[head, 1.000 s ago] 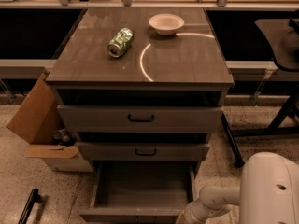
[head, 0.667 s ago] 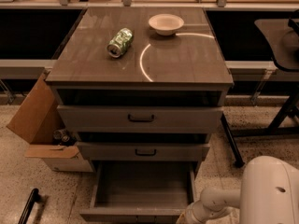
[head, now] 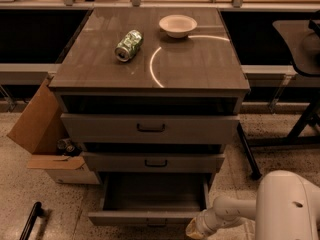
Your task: Close bottom drawer
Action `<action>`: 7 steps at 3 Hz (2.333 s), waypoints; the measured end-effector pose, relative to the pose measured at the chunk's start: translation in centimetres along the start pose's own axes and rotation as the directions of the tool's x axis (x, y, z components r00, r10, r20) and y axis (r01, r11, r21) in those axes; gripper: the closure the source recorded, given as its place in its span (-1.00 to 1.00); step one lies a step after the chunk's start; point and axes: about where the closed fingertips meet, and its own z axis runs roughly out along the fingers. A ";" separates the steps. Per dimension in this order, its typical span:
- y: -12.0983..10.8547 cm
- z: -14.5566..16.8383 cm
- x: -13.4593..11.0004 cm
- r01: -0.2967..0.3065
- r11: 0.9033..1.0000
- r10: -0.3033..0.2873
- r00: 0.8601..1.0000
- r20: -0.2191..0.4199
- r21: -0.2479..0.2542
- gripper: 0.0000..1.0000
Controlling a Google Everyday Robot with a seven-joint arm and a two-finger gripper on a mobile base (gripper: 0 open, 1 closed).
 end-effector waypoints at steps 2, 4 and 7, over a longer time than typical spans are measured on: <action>-1.3 1.1 -0.5 0.011 1.000 -0.011 0.999 0.036 0.014 1.00; -5.7 1.7 -1.2 0.010 0.997 -0.017 0.995 0.099 0.075 1.00; -12.7 1.9 -2.4 -0.025 0.982 -0.014 0.979 0.204 0.187 1.00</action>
Offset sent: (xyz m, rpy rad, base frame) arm 0.0583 0.0082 -0.0164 0.0607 -0.1037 -0.0217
